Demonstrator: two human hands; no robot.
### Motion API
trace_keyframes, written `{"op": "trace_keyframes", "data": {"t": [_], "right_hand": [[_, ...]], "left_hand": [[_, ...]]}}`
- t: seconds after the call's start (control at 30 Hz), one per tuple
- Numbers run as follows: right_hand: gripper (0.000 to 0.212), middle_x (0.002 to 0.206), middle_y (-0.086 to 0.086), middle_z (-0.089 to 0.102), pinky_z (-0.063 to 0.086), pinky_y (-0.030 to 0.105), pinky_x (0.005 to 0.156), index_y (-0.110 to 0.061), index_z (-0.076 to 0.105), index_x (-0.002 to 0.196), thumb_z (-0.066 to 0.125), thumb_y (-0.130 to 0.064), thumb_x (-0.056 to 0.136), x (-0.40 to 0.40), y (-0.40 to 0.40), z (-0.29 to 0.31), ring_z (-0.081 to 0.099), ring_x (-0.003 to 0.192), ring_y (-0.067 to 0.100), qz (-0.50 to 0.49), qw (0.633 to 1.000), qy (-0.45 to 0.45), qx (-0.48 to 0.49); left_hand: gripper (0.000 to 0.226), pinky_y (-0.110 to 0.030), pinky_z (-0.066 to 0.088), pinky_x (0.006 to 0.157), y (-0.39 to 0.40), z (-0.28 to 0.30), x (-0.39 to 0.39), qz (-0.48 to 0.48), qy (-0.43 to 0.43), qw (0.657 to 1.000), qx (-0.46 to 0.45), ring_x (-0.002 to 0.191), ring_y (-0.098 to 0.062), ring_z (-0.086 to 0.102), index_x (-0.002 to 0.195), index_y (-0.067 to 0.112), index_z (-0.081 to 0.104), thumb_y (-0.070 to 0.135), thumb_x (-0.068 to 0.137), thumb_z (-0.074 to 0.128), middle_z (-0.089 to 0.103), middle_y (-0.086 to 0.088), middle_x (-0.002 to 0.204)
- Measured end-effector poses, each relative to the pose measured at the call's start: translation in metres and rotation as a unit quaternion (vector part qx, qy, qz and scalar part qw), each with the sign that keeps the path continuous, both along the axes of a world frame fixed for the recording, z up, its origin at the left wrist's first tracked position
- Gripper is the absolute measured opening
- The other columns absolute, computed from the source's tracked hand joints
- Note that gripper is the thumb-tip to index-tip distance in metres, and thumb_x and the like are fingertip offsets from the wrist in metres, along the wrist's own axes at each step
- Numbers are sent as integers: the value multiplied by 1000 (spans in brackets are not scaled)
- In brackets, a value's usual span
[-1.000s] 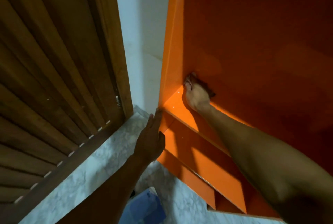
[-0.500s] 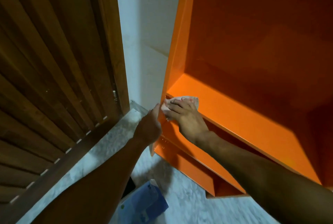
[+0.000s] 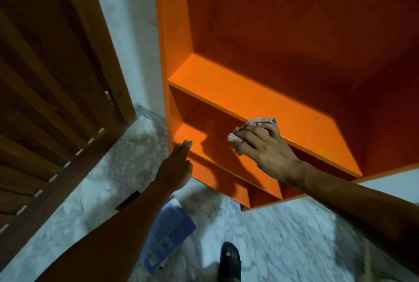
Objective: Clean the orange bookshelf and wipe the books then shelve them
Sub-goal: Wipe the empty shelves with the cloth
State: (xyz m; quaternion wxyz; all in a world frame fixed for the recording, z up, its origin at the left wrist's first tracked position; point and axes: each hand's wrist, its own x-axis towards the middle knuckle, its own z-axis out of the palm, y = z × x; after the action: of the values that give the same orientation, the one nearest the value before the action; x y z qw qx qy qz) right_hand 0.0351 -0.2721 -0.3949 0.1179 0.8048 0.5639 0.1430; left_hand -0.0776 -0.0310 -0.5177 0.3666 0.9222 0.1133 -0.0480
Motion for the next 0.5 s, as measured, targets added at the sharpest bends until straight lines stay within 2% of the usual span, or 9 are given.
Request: {"op": "trace_keyframes", "data": {"t": [0.1, 0.23, 0.4, 0.5], "right_hand": [[44, 126, 7, 66, 28, 45, 94, -22, 70, 114, 38, -6, 89, -4, -42, -1, 53, 119, 27, -7, 1000, -21, -9], [32, 132, 5, 63, 28, 45, 92, -25, 66, 118, 47, -15, 95, -8, -97, 0, 57, 121, 25, -18, 998, -37, -41], [41, 127, 7, 65, 30, 44, 87, -21, 68, 117, 35, -8, 97, -21, -150, -6, 54, 114, 27, -66, 997, -35, -21], [38, 125, 9, 64, 32, 44, 83, -21, 56, 125, 37, -7, 95, -31, -163, -28, 50, 113, 29, -112, 994, -9, 12]], "left_hand": [[62, -41, 31, 118, -32, -15, 13, -30, 24, 999, -7, 154, -22, 13, 158, 13, 20, 6, 100, 42, 17, -6, 166], [62, -43, 27, 120, -64, -28, 25, -78, 53, 996, -6, 154, -25, 11, 157, 15, 22, 12, 100, 46, 15, -8, 166], [61, -43, 27, 118, -98, -27, 36, -119, 69, 990, 25, 154, -28, 10, 158, 15, 23, 16, 101, 46, 16, -7, 166], [60, -44, 28, 118, -111, -35, 44, -132, 67, 988, 51, 153, -31, 16, 156, 15, 28, 23, 101, 49, 23, -8, 164]]}}
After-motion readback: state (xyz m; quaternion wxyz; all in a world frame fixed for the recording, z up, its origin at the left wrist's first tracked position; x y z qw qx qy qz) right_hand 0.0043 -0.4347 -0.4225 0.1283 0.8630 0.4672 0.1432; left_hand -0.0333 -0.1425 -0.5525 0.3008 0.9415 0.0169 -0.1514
